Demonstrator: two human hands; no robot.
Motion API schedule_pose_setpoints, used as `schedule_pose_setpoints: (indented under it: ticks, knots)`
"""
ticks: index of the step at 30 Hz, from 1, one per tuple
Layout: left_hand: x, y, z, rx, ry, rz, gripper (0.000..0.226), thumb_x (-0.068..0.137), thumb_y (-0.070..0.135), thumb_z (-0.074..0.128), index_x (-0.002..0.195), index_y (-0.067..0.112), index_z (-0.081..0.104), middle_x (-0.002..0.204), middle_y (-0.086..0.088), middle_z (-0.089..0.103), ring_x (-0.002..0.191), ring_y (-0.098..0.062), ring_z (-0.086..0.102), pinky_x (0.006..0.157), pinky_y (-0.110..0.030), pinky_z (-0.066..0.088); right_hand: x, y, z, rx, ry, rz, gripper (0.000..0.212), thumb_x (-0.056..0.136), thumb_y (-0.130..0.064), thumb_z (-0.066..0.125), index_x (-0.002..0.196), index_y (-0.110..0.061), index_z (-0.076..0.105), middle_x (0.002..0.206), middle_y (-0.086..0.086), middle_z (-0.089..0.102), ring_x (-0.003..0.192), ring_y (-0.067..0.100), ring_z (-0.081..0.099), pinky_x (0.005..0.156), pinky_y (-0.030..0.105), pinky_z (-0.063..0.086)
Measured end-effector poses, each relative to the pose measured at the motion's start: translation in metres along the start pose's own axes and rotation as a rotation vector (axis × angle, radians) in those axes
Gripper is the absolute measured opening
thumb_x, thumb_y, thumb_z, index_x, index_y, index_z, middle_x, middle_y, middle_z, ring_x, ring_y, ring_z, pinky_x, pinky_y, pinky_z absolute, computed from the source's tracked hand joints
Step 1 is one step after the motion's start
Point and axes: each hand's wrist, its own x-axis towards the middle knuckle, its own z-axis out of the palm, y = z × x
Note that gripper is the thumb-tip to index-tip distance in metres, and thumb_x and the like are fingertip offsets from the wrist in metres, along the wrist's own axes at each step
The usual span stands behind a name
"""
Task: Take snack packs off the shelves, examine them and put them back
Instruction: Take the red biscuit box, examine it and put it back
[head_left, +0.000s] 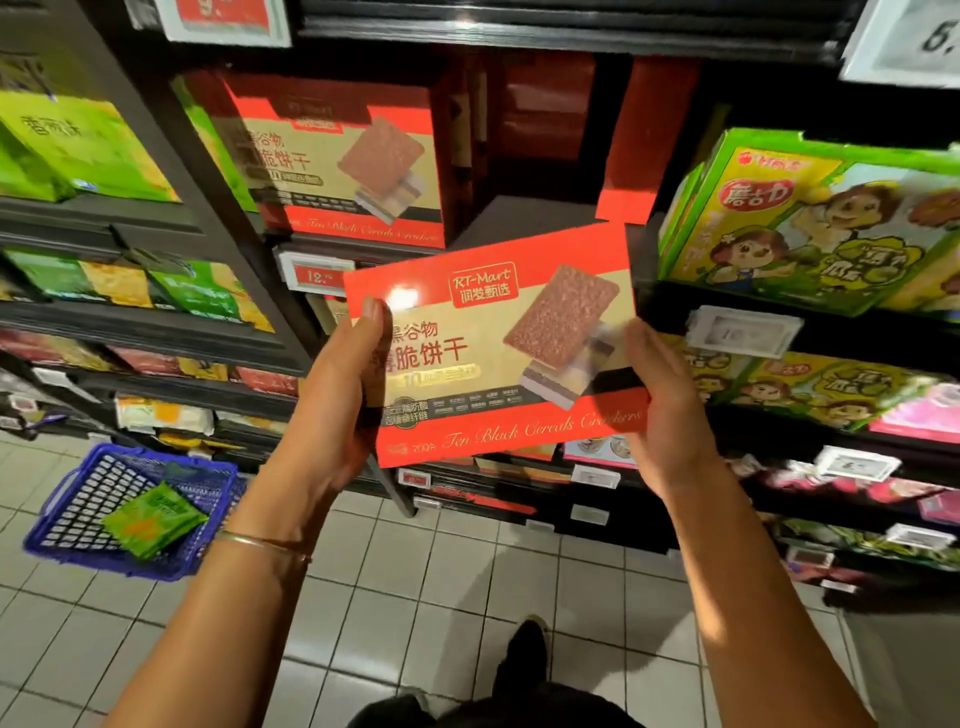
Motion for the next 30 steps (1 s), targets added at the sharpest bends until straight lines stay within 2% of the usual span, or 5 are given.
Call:
schedule_pose_setpoints:
  ticks: [6, 12, 16, 23, 30]
  knots:
    - [-0.038, -0.010, -0.039, -0.098, -0.040, -0.018, 0.073, 0.094, 0.071, 0.043, 0.145, 0.022, 0.058, 0.134, -0.010, 0.071, 0.119, -0.031, 0.071, 0.086, -0.044, 0.063, -0.042, 0.004, 0.042, 0.024, 0.000, 0.094, 0.080, 0.083, -0.065, 0.073, 0.139, -0.012, 0.057, 0.134, 0.021, 0.065, 0.121, 0.041, 0.065, 0.108, 0.063, 0.047]
    - [-0.071, -0.026, -0.093, -0.117, 0.063, -0.045, 0.086, 0.080, 0.087, 0.043, 0.135, 0.026, 0.069, 0.128, -0.011, 0.075, 0.115, -0.035, 0.073, 0.096, -0.065, 0.056, -0.092, 0.032, 0.088, -0.039, 0.036, 0.130, 0.060, 0.090, -0.056, 0.070, 0.135, -0.019, 0.056, 0.129, 0.014, 0.069, 0.115, 0.036, 0.070, 0.100, 0.058, 0.054]
    - [-0.087, -0.034, -0.121, 0.007, 0.099, -0.014, 0.096, 0.059, 0.100, 0.056, 0.122, 0.030, 0.076, 0.119, -0.007, 0.078, 0.109, -0.029, 0.076, 0.099, -0.057, 0.056, -0.120, 0.048, 0.101, -0.080, 0.064, 0.168, 0.055, 0.084, -0.050, 0.072, 0.129, -0.020, 0.059, 0.117, 0.009, 0.074, 0.104, 0.033, 0.074, 0.089, 0.053, 0.059]
    - [-0.109, -0.043, -0.156, 0.124, -0.057, 0.198, 0.051, 0.105, 0.058, 0.050, 0.135, 0.019, 0.061, 0.129, -0.014, 0.071, 0.122, -0.036, 0.068, 0.104, -0.067, 0.050, -0.144, 0.063, 0.110, 0.018, 0.047, 0.210, 0.046, 0.091, -0.024, 0.064, 0.135, -0.011, 0.060, 0.124, 0.011, 0.073, 0.111, 0.029, 0.072, 0.083, 0.039, 0.060]
    - [-0.133, -0.037, -0.179, 0.094, -0.304, 0.163, 0.085, 0.084, 0.060, 0.077, 0.150, 0.018, 0.045, 0.129, -0.005, 0.071, 0.119, -0.024, 0.067, 0.091, -0.036, 0.058, -0.151, 0.083, 0.113, 0.081, 0.031, 0.176, 0.060, 0.073, 0.000, 0.053, 0.132, -0.010, 0.057, 0.115, 0.014, 0.070, 0.108, 0.030, 0.071, 0.080, 0.041, 0.061]
